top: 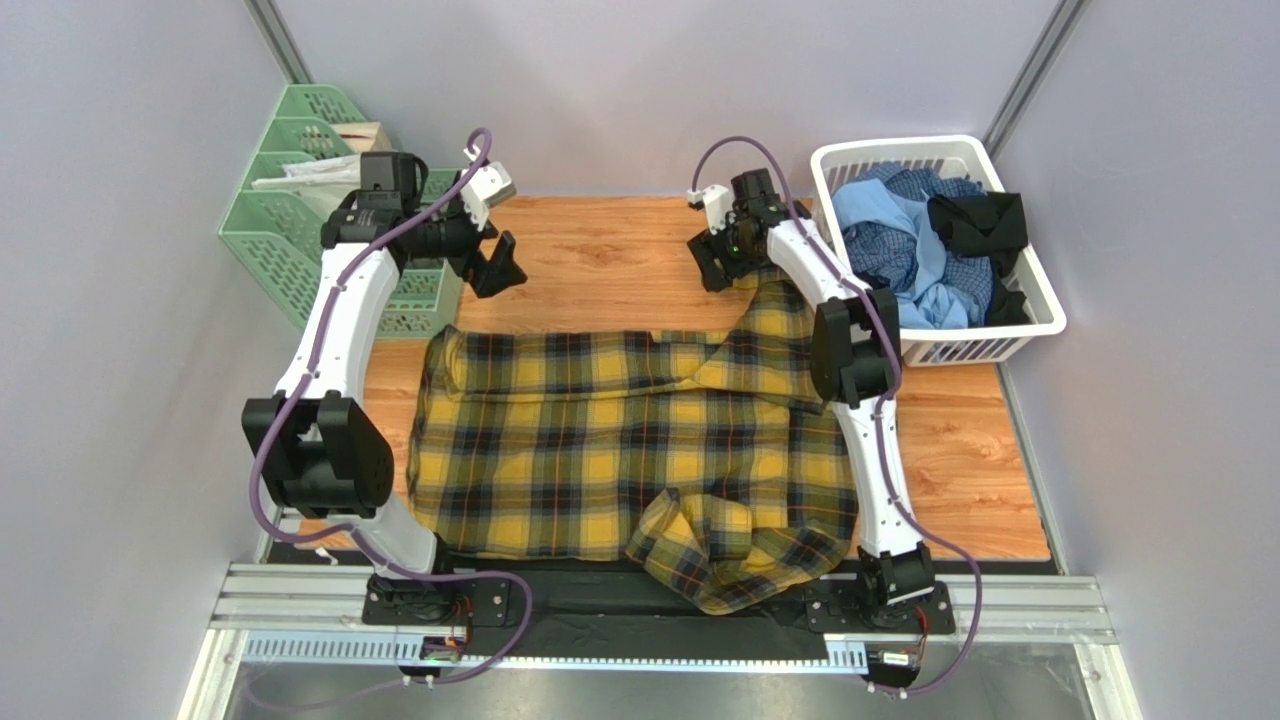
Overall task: Fold and stack the long sleeve shirts
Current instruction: Fold the shirt
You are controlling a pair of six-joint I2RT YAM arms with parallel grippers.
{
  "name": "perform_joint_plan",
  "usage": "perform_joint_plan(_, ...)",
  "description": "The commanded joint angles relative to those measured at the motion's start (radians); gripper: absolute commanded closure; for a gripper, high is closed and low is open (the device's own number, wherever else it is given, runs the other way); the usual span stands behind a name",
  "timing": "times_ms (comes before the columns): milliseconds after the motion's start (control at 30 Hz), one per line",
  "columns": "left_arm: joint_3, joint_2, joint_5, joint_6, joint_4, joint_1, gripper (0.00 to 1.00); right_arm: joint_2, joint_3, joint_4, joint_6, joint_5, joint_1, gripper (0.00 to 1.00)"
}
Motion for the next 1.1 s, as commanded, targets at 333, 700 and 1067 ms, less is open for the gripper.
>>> perform_joint_plan(333, 0.177, 0.046, -0.07, -0.109, -0.119, 0.039, 0.01, 0.007, 0.082, -0.01, -0.059, -0.045, 0.009, 1.0)
perform_joint_plan(700, 0.069, -0.243, 0.038, 0.148, -0.136, -0.051, 0.01, -0.582, -0.132, -0.189, 0.04, -0.52, 0.054, 1.0)
perform_joint_plan(1067, -0.166, -0.612, -0.229, 0.202, -0.05, -0.49, 0.01, -1.11, -0.631, -0.237, 0.02, -0.589, 0.233, 1.0)
